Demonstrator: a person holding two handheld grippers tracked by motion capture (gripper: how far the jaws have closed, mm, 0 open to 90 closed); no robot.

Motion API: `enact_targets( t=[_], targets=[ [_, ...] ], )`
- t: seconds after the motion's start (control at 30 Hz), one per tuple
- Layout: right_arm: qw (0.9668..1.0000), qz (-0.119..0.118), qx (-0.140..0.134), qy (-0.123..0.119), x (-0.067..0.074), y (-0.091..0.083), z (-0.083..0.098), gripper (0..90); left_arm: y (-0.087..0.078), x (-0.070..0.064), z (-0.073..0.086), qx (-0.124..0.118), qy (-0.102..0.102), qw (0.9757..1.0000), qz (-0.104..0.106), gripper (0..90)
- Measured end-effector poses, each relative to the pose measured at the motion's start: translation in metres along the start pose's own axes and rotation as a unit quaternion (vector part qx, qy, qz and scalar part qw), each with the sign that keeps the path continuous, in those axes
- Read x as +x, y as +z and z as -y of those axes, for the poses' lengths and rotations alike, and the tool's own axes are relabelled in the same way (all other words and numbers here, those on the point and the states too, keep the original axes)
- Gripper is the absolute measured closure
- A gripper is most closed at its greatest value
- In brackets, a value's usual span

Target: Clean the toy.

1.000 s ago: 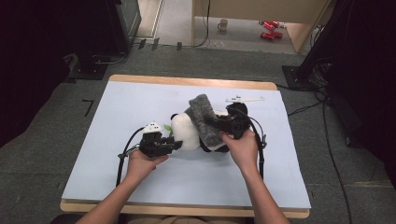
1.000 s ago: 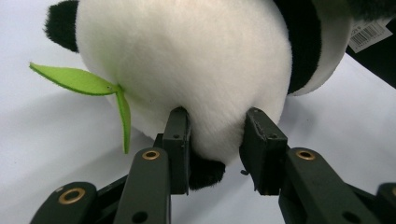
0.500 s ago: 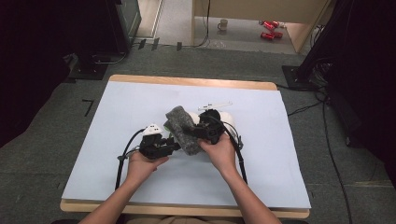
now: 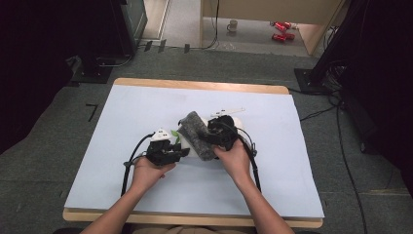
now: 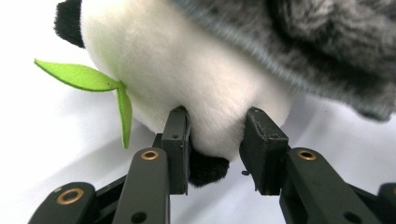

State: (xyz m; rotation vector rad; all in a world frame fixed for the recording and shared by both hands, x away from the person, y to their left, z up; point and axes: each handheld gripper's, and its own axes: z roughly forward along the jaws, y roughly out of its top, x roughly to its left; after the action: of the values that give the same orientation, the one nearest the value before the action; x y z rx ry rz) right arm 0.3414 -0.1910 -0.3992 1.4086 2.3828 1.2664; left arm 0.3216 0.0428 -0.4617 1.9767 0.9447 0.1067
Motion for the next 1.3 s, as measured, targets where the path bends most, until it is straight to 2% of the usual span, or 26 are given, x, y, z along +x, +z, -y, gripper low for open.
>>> enact_targets(
  t=[0.2,0.3,0.4,0.6,0.87,0.97,1.1,1.3],
  targets=[
    [0.9994,0.018,-0.015,0.028,-0.02,-0.018,0.002,76.2,0.001,0.002,-0.003,0.008,0.006,0.9999,0.002,64.6],
    [0.9988,0.03,-0.023,0.032,-0.026,-0.028,0.002,75.8,0.001,0.002,-0.004,0.014,0.002,0.9999,0.003,64.5],
    [0.9977,0.043,-0.033,0.041,-0.035,-0.038,0.003,76.1,0.002,0.004,-0.006,0.019,-0.004,0.9998,0.005,64.4],
    [0.9948,0.054,-0.044,0.073,-0.056,-0.056,0.011,75.9,0.003,0.005,-0.008,0.016,-0.002,0.9998,0.007,64.3],
    [0.9913,0.076,-0.052,0.094,-0.071,-0.071,0.018,75.6,0.004,0.008,-0.009,0.018,-0.005,0.9997,0.013,64.2],
    [0.9899,0.076,-0.056,0.106,-0.079,-0.076,0.023,75.6,0.004,0.008,-0.009,0.017,-0.003,0.9998,0.014,64.1],
    [0.988,0.078,-0.058,0.12,-0.087,-0.078,0.029,75.7,0.004,0.009,-0.009,0.017,-0.002,0.9997,0.015,64.2],
    [0.9844,0.093,-0.055,0.138,-0.096,-0.08,0.042,76.3,0.004,0.009,-0.009,0.017,-0.002,0.9997,0.016,64.2]
  ],
)
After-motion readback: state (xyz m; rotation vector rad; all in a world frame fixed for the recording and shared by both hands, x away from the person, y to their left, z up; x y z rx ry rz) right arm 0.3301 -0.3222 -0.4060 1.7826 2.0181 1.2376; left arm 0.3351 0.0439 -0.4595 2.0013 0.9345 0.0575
